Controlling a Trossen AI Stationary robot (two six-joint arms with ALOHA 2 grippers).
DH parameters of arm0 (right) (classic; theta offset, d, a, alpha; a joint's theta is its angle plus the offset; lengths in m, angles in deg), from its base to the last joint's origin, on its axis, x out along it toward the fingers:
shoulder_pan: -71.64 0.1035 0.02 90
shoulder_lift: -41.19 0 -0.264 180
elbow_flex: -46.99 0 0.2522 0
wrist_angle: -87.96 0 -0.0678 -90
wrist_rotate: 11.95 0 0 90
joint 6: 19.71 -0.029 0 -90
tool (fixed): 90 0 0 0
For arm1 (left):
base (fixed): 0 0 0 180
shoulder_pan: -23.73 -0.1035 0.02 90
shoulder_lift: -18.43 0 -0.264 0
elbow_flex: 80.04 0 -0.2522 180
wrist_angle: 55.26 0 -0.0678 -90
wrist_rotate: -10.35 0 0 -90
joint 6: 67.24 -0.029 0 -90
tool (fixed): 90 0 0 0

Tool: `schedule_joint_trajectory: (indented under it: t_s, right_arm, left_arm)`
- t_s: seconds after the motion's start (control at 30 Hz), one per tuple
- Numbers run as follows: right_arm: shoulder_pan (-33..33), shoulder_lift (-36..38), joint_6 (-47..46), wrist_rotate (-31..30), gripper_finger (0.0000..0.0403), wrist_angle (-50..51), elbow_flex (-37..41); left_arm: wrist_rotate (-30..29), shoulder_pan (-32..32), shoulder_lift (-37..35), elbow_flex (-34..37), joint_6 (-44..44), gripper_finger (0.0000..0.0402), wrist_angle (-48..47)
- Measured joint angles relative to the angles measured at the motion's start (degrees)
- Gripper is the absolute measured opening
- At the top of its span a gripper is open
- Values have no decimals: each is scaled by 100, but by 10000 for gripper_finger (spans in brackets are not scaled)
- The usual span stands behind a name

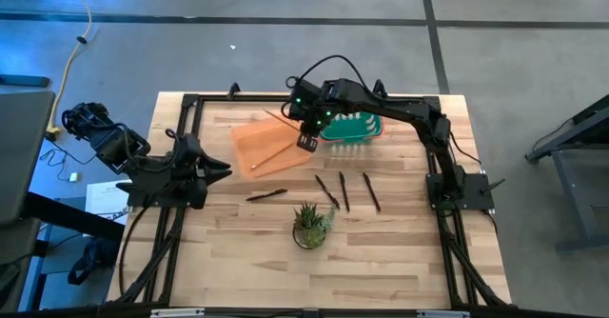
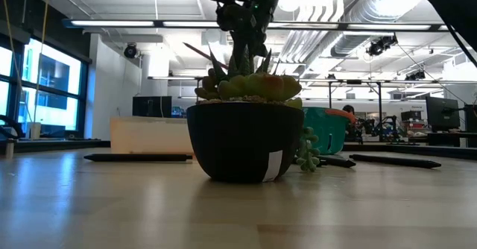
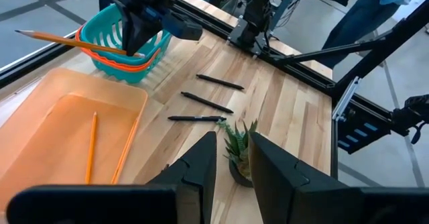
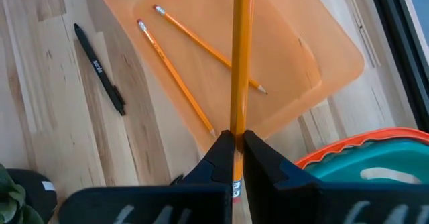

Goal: Sort pens & pencils
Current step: Put the orange pencil into the orange bin

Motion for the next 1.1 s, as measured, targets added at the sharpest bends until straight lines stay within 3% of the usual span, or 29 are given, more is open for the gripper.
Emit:
schedule_joint_trajectory:
  t_s: [1.1]
  right_arm:
    - [7, -867, 58, 274, 0, -785, 4]
  left_arm:
    - [-151, -13, 35, 2, -21, 76, -17]
